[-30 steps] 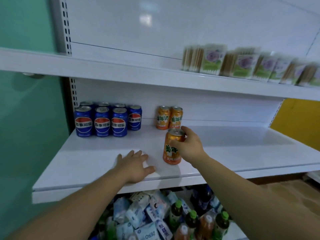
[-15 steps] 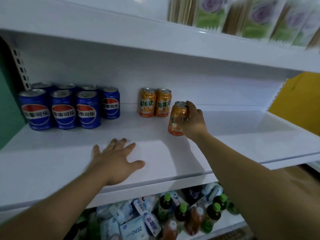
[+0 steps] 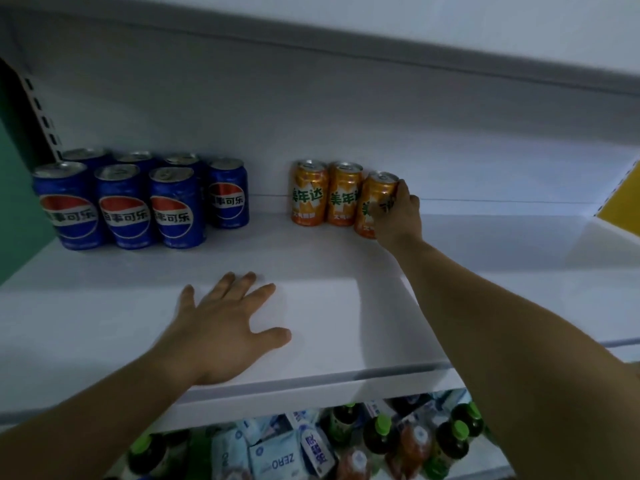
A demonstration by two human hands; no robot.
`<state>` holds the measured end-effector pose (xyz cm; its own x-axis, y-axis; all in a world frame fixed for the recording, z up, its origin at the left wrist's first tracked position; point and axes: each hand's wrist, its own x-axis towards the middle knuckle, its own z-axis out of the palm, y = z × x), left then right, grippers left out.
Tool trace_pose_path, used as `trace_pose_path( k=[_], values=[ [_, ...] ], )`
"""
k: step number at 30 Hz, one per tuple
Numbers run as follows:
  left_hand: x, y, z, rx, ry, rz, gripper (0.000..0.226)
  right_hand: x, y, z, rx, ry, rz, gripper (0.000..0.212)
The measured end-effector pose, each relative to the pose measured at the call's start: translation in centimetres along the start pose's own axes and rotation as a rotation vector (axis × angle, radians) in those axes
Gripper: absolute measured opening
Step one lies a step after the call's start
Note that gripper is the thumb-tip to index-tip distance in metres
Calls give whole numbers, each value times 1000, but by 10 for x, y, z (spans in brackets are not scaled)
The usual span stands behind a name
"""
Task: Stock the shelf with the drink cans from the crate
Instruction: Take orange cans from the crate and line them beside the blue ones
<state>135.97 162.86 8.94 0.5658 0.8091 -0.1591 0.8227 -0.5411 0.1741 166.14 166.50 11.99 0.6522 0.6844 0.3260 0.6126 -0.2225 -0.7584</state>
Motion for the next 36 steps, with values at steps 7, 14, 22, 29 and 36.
trace_pose_path(
  k=[7, 14, 22, 29, 36],
  values=[
    [1, 2, -1, 22, 8, 19, 127, 18, 4, 8, 26, 11, 36, 53],
    [5, 0, -1, 12, -23, 12, 126, 15, -8, -8, -59, -210, 198, 80],
    [0, 13, -16, -30, -113, -60, 84, -67, 7, -126, -455, -387, 143, 78],
    [-39, 194, -14, -178, -159, 454, 80, -167, 40, -257, -547, -270, 283, 74],
    [-120, 344, 82, -56, -401, 760, 76, -295, 116, -343, -603, -187, 507, 71]
  ],
)
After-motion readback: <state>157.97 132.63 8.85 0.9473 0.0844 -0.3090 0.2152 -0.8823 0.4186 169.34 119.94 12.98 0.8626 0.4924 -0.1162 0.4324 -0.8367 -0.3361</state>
